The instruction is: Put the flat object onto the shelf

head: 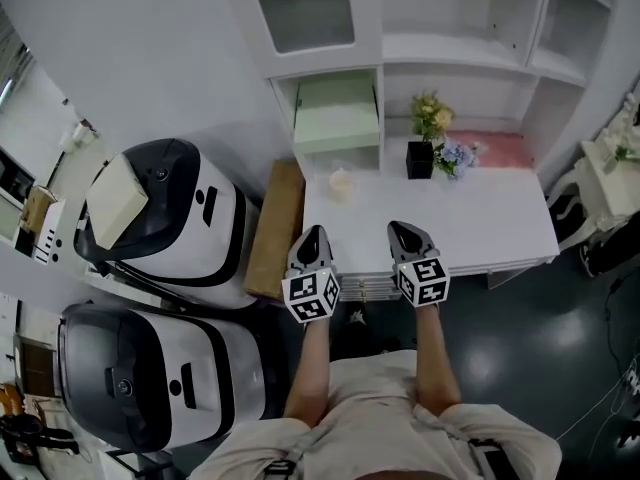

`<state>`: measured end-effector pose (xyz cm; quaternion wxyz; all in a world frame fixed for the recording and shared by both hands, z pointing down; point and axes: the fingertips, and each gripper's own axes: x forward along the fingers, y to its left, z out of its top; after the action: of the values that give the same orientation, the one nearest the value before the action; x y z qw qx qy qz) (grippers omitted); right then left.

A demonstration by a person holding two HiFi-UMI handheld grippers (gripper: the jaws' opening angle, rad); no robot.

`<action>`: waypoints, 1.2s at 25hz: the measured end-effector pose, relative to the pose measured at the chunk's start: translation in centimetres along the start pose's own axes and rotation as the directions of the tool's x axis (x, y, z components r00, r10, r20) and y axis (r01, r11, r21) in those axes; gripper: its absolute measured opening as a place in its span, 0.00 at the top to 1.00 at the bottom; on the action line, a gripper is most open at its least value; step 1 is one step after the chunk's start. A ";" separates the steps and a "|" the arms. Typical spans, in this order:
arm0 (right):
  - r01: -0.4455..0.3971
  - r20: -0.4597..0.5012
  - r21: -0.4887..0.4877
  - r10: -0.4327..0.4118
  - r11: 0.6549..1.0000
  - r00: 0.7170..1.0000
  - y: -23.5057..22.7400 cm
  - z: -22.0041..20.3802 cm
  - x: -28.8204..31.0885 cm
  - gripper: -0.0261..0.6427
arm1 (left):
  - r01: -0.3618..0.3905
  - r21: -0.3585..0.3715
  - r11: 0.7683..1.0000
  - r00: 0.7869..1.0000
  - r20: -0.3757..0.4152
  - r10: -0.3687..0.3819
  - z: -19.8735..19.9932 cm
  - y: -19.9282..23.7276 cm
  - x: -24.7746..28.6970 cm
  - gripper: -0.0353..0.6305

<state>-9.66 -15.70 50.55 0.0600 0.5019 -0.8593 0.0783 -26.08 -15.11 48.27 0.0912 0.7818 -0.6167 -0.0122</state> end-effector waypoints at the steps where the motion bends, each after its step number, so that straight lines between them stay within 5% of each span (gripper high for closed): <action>1: -0.006 0.005 0.000 0.006 1.000 1.000 0.1 0.2 0.1 0.86 | 0.001 0.000 1.000 1.000 0.000 -0.001 0.0 0.0 -0.1 0.92; 30: -0.018 -0.007 -0.020 0.018 1.000 1.000 -0.8 -0.2 -0.2 0.86 | -0.049 -0.036 0.998 0.998 -0.031 0.047 -1.1 -0.5 1.0 0.93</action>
<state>-8.86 -15.93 50.73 0.0673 0.4932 -0.8644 0.0717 -25.24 -15.87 49.38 0.1153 0.7650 -0.6335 -0.0095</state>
